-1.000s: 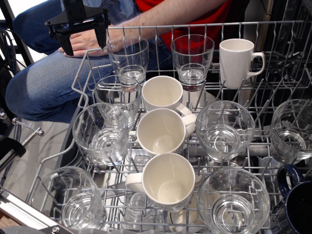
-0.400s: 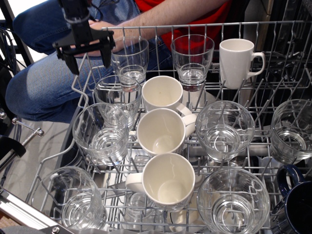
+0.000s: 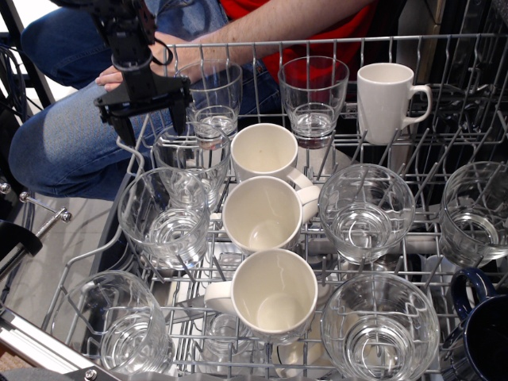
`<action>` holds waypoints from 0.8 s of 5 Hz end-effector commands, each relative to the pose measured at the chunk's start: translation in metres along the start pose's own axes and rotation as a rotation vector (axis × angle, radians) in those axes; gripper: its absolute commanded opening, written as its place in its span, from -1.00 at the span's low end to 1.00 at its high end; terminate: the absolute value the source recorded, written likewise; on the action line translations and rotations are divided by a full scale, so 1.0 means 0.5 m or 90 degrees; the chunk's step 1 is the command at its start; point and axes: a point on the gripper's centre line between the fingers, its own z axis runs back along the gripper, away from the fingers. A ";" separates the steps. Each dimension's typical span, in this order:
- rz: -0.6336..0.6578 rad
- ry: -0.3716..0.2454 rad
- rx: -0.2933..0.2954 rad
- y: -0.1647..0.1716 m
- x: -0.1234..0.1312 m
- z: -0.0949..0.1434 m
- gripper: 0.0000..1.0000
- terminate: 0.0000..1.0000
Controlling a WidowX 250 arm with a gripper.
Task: Pick up glass cup
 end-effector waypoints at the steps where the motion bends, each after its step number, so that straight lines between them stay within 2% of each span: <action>1: 0.037 -0.024 0.015 -0.009 0.007 -0.032 1.00 -1.00; 2: 0.047 -0.011 0.016 -0.011 0.016 -0.051 1.00 -1.00; 3: 0.055 -0.006 -0.005 -0.015 0.022 -0.071 1.00 -1.00; 4: 0.076 -0.007 -0.005 -0.028 0.027 -0.074 -1.00 -1.00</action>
